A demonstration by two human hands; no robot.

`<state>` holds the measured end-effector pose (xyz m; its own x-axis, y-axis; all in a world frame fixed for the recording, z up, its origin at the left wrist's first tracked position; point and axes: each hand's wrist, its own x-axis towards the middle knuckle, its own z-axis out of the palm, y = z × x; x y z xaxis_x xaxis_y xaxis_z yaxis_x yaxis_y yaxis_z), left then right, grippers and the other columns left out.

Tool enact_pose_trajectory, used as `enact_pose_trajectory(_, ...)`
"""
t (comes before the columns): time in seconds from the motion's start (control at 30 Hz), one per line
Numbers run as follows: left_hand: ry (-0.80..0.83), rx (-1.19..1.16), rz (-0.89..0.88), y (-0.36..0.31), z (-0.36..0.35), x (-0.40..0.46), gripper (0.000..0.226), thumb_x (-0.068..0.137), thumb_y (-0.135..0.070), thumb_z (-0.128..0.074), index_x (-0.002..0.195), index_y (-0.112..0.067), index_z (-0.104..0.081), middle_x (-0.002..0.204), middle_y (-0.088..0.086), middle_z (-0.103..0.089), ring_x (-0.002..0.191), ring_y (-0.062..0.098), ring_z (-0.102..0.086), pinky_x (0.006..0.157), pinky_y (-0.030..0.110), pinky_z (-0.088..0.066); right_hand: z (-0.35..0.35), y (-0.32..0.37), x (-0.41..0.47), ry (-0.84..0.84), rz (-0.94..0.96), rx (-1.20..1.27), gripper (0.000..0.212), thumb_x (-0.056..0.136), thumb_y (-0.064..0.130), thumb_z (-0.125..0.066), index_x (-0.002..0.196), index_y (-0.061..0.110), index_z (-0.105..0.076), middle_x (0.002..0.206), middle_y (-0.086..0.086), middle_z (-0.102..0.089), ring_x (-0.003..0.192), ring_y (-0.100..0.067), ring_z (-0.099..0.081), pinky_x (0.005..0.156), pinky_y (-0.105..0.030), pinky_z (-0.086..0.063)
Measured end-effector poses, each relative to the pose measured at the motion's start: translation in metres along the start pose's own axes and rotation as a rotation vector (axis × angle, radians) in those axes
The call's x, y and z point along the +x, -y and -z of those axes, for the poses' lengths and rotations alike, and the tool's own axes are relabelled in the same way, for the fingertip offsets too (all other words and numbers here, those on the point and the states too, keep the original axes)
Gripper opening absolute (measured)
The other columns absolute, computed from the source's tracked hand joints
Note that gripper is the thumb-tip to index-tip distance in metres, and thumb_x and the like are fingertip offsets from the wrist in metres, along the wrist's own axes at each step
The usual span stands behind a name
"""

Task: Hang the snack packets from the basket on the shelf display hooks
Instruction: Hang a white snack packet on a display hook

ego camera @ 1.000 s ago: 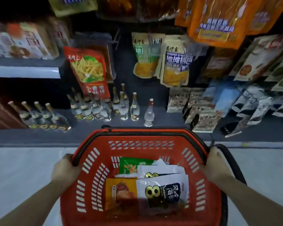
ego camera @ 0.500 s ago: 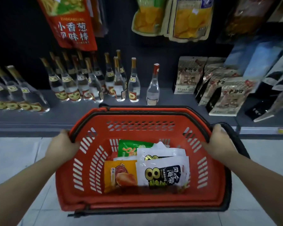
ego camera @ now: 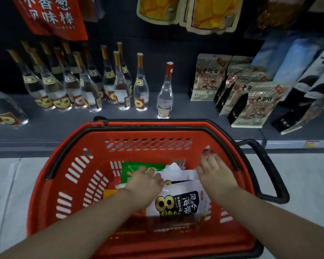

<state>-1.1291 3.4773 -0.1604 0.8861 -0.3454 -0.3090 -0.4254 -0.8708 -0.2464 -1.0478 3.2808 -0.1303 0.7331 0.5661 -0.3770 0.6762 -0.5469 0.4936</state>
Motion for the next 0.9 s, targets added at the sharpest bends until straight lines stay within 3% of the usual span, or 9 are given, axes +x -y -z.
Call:
enact_pose_trajectory(0.07,0.108,0.075,-0.122,-0.016,-0.01,0.033,0.03,0.088,0.0,-0.053,0.118,-0.001,-0.056,0.118,0.019,-0.056,0.111,0.036,-0.048,0.093,0.047,-0.038,-0.005,0.009,0.013,0.074,0.089,-0.016,0.056,0.092,0.016,-0.053,0.142,0.003,-0.032,0.144,-0.02,-0.035,0.132,-0.036,-0.032,0.112,-0.046,-0.023)
enact_pose_trajectory(0.17,0.202,0.116,-0.147,-0.026,-0.029,0.073,0.029,0.095,-0.008,-0.05,0.122,-0.004,-0.057,0.124,0.018,-0.054,0.114,0.035,-0.047,0.096,0.045,-0.037,-0.014,0.015,0.027,0.182,0.15,-0.081,0.057,0.092,0.021,-0.056,0.142,0.002,-0.034,0.144,-0.02,-0.037,0.129,-0.036,-0.035,0.107,-0.045,-0.031)
enact_pose_trajectory(0.3,0.201,-0.243,0.087,-0.028,-0.065,0.104,0.045,0.089,-0.019,-0.06,0.129,-0.005,-0.045,0.131,0.016,-0.05,0.119,0.032,-0.048,0.094,0.041,-0.041,-0.028,0.022,0.03,0.262,0.169,-0.049,0.05,0.095,0.019,-0.048,0.141,0.002,-0.035,0.146,-0.022,-0.036,0.134,-0.036,-0.031,0.106,-0.046,-0.032)
enact_pose_trajectory(0.4,0.213,-0.412,0.085,-0.031,-0.081,0.106,0.058,0.087,-0.027,-0.063,0.135,-0.007,-0.039,0.137,0.016,-0.044,0.125,0.034,-0.043,0.094,0.043,-0.042,-0.04,0.027,0.031,0.288,0.173,-0.03,0.05,0.094,0.025,-0.051,0.138,0.004,-0.038,0.143,-0.02,-0.038,0.131,-0.035,-0.033,0.103,-0.045,-0.033)
enact_pose_trajectory(0.53,0.264,-0.611,0.092,-0.034,-0.084,0.098,0.042,0.086,-0.025,-0.065,0.124,-0.013,-0.052,0.126,0.012,-0.058,0.115,0.031,-0.055,0.091,0.039,-0.049,-0.04,0.033,0.03,0.253,0.175,0.006,0.049,0.095,0.022,-0.049,0.139,0.005,-0.036,0.143,-0.02,-0.037,0.13,-0.035,-0.034,0.104,-0.044,-0.032)
enact_pose_trajectory(0.7,0.163,-0.902,0.239,0.003,-0.086,0.067,0.057,0.088,-0.022,-0.062,0.142,-0.022,-0.043,0.138,0.002,-0.054,0.125,0.023,-0.051,0.1,0.032,-0.042,-0.028,0.035,0.028,0.138,0.121,0.063,0.058,0.094,0.014,-0.047,0.145,0.0,-0.023,0.145,-0.023,-0.03,0.133,-0.038,-0.031,0.107,-0.046,-0.03)
enact_pose_trajectory(0.8,0.037,-1.187,0.411,0.032,-0.087,0.034,0.04,0.088,-0.023,-0.068,0.125,-0.014,-0.058,0.109,-0.002,-0.064,0.097,0.016,-0.061,0.08,0.026,-0.047,-0.02,0.035,0.029,0.153,0.004,0.213,0.056,0.096,0.018,-0.045,0.145,0.003,-0.024,0.148,-0.021,-0.028,0.134,-0.036,-0.032,0.108,-0.044,-0.032)
enact_pose_trajectory(0.9,-0.138,-1.457,0.511,0.052,-0.086,0.002,0.024,0.087,-0.017,-0.07,0.108,-0.022,-0.062,0.105,-0.004,-0.067,0.092,0.011,-0.064,0.084,0.032,-0.054,-0.012,0.042,0.036,0.196,-0.189,0.598,0.064,0.095,0.047,-0.046,0.143,0.008,-0.028,0.147,-0.018,-0.036,0.131,-0.032,-0.039,0.105,-0.041,-0.039)
